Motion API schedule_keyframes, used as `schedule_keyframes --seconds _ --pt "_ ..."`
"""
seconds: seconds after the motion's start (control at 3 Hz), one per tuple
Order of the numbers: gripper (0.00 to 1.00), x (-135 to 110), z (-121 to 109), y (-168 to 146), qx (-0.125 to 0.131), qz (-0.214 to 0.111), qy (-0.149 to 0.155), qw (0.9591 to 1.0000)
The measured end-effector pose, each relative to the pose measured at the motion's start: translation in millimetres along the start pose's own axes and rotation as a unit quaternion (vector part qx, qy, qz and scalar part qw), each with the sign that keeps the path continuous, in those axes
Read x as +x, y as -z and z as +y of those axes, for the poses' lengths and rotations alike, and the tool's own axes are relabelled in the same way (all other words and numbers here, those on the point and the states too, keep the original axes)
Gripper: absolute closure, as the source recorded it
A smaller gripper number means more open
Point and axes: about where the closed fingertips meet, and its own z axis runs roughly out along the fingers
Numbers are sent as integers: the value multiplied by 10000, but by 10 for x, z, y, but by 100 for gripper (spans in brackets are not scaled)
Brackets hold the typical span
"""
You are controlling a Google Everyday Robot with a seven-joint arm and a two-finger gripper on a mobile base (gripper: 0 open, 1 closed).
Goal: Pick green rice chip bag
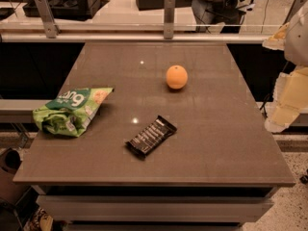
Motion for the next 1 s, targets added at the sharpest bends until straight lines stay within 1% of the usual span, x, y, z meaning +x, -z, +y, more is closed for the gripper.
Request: schedule_keyframes --seconds 0.33,0.67,1.0 --pt "0 0 0 1 1 0 0 10000" --pt "0 -58 10 -8 16 -134 22 9999" --pt "0 -294 97 -116 -28 -415 113 9991"
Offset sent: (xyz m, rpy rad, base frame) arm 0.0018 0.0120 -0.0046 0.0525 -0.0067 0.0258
